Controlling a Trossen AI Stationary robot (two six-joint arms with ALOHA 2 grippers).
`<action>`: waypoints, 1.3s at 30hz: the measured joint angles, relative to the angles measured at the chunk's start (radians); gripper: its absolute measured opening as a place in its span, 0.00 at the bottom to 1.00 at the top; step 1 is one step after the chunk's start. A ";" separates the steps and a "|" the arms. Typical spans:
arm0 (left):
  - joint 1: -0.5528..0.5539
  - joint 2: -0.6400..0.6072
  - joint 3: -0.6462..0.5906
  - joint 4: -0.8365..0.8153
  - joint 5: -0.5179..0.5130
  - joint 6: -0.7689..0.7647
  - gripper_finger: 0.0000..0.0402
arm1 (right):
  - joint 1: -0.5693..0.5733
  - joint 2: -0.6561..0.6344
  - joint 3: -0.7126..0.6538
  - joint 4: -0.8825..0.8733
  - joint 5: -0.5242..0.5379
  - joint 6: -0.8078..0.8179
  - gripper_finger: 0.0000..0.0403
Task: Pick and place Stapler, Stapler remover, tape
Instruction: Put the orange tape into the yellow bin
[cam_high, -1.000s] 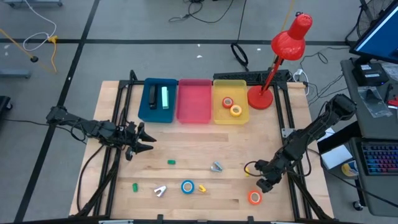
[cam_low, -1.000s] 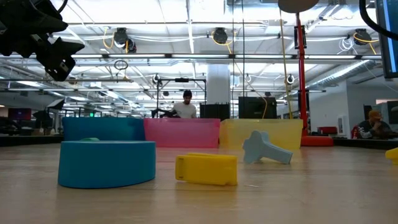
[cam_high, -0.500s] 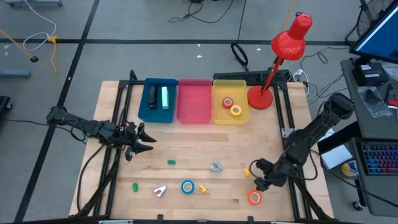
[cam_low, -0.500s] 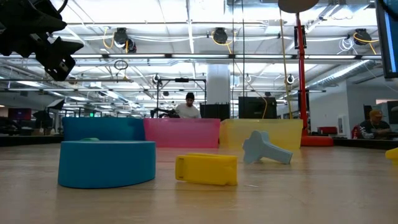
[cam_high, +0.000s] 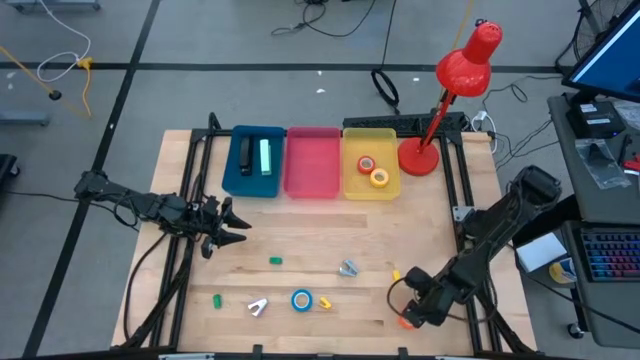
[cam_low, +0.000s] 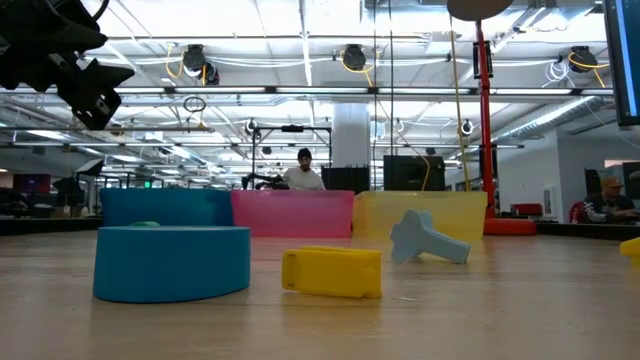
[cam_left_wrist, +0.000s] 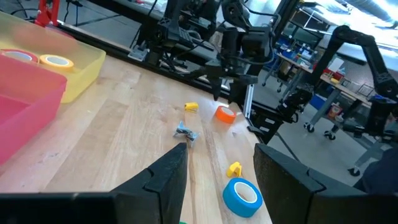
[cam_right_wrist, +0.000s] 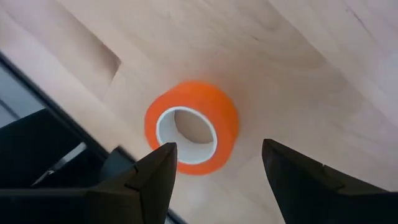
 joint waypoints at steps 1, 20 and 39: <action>0.000 0.000 0.000 0.000 0.000 -0.001 0.46 | 0.000 0.011 0.002 0.001 0.001 -0.005 0.56; 0.000 0.000 0.000 -0.001 0.002 -0.022 0.46 | -0.004 0.068 0.004 -0.039 0.035 -0.069 0.57; 0.000 0.000 0.000 -0.002 0.001 -0.017 0.46 | -0.003 0.069 0.003 -0.024 0.054 -0.116 0.57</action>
